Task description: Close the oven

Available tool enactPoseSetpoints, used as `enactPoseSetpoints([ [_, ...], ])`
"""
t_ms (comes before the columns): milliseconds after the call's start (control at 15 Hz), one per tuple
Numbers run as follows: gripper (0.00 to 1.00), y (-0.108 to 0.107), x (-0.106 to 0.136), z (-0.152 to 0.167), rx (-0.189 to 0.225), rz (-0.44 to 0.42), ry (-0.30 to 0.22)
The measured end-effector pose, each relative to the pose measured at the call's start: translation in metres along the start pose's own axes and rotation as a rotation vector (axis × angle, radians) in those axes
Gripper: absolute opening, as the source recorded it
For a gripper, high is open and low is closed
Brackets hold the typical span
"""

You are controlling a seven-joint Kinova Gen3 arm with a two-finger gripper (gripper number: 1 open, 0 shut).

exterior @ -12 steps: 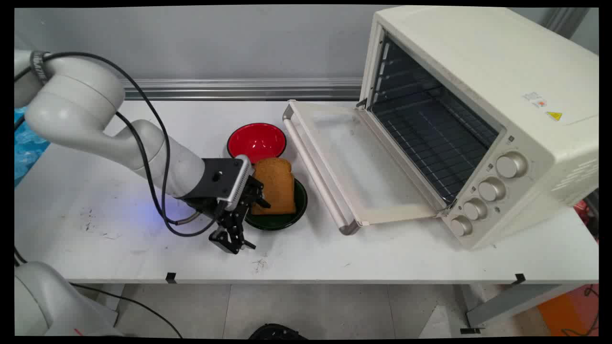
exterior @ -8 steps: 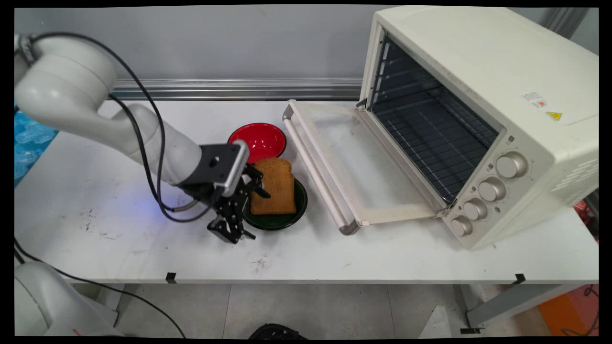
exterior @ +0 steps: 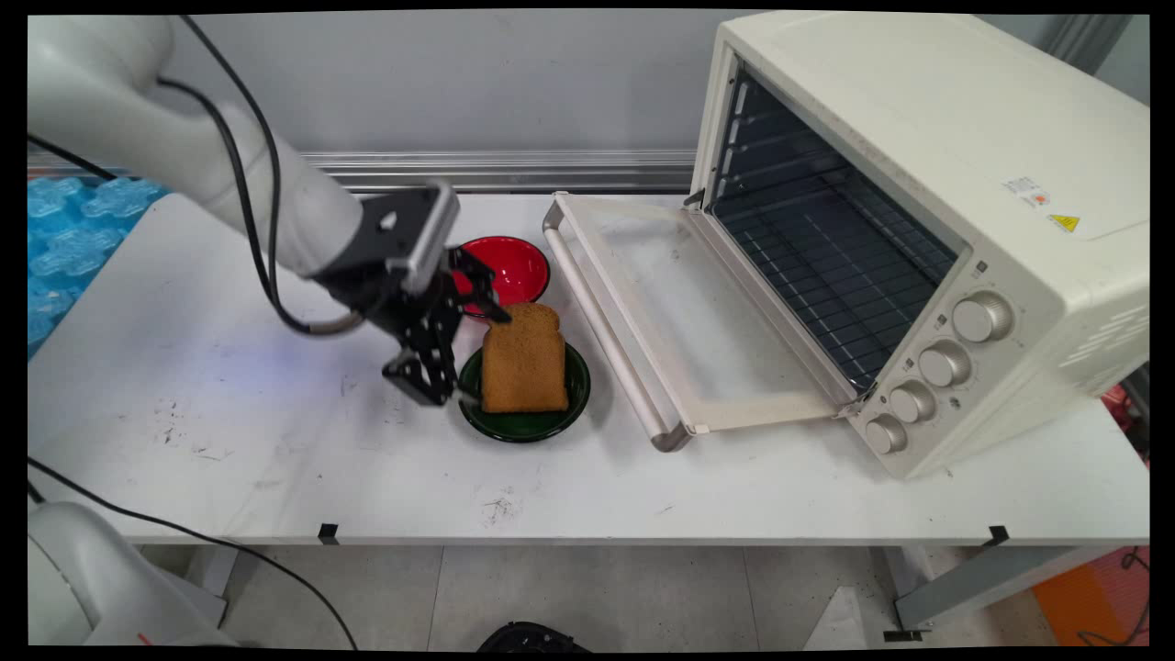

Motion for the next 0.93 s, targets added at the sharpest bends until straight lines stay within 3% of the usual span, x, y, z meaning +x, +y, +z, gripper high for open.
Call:
enactPoseSetpoints([
  [533, 1.00, -0.056, -0.028, -0.031, 0.030, -0.173, -0.021],
  [933, 1.00, -0.085, -0.047, -0.031, 0.048, -0.266, -0.021],
])
